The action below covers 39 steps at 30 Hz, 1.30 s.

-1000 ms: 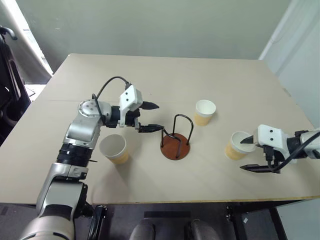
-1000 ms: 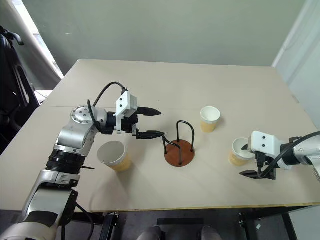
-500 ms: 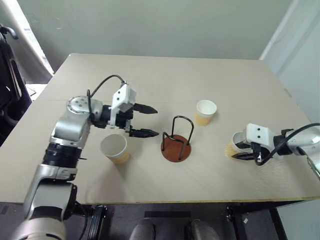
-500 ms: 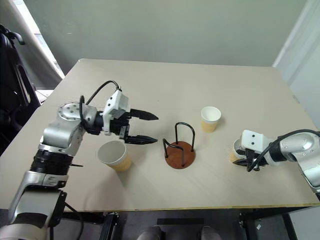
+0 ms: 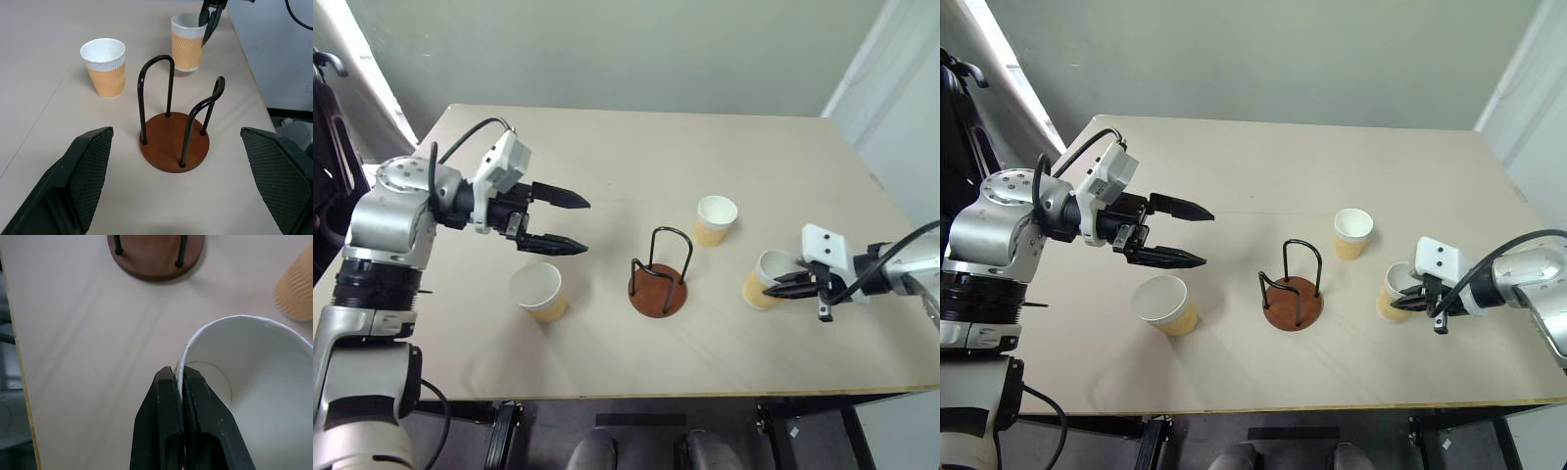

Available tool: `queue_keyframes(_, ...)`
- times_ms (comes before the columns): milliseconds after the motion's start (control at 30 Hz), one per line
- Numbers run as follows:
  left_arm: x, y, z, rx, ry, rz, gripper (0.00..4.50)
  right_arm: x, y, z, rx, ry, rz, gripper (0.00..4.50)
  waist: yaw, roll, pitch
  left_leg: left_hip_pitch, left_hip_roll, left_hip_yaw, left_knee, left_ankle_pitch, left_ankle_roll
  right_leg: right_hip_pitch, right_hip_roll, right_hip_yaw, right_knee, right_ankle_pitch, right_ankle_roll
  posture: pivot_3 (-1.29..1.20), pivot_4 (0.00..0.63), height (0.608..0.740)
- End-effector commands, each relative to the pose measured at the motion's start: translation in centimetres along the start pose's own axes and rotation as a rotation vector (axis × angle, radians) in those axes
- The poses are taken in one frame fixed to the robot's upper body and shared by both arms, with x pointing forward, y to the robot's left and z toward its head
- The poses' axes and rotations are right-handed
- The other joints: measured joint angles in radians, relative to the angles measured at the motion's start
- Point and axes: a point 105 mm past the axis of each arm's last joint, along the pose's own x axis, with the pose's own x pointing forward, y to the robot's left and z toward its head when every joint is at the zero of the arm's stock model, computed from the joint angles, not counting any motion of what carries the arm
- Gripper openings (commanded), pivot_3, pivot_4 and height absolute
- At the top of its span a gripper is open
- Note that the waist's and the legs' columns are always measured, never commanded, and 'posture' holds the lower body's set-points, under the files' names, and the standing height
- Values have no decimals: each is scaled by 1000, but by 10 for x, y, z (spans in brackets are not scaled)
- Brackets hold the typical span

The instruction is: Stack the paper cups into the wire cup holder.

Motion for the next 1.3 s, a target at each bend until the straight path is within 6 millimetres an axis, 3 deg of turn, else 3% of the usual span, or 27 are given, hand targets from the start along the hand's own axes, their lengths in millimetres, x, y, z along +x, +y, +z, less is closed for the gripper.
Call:
queue_keyframes(33,-2,-9,10,45,-8,-48,4500,-25,-5,35,-83,-64,-43,32,-2,0,0,0,0,0,0,0,0,0,0,0,0,0,0,0,150,740)
queue_keyframes(200,1,-10,6,43,4,-60,4500,-39,-6,77,-140,-156,-47,32,-6,0,0,0,0,0,-1,0,0,-1,0,0,0,0,0,0,150,740)
queue_keyframes(267,4,-8,6,45,9,-64,4500,-42,-3,111,-180,-263,-38,32,-7,0,0,0,0,0,-1,0,0,-1,0,0,0,0,0,0,150,740)
queue_keyframes(333,6,-7,6,49,15,-71,4500,-40,3,133,-215,-321,-10,32,-11,1,0,0,0,1,-1,0,0,-2,0,2,0,0,0,0,150,740)
queue_keyframes(400,8,-6,6,51,19,-77,4500,-34,7,143,-228,-340,14,32,-12,1,0,0,1,0,-2,0,0,-3,1,1,0,-1,-1,0,150,740)
queue_keyframes(567,12,-3,6,58,20,-87,4500,-19,6,155,-260,-354,41,32,-10,1,0,-1,0,-1,-2,0,0,-4,0,0,0,-1,-2,0,150,740)
queue_keyframes(1300,9,-4,4,52,22,-79,4500,28,25,156,-288,-364,188,32,-14,1,0,-2,0,-1,-4,0,0,-5,0,0,0,-1,-2,0,150,740)
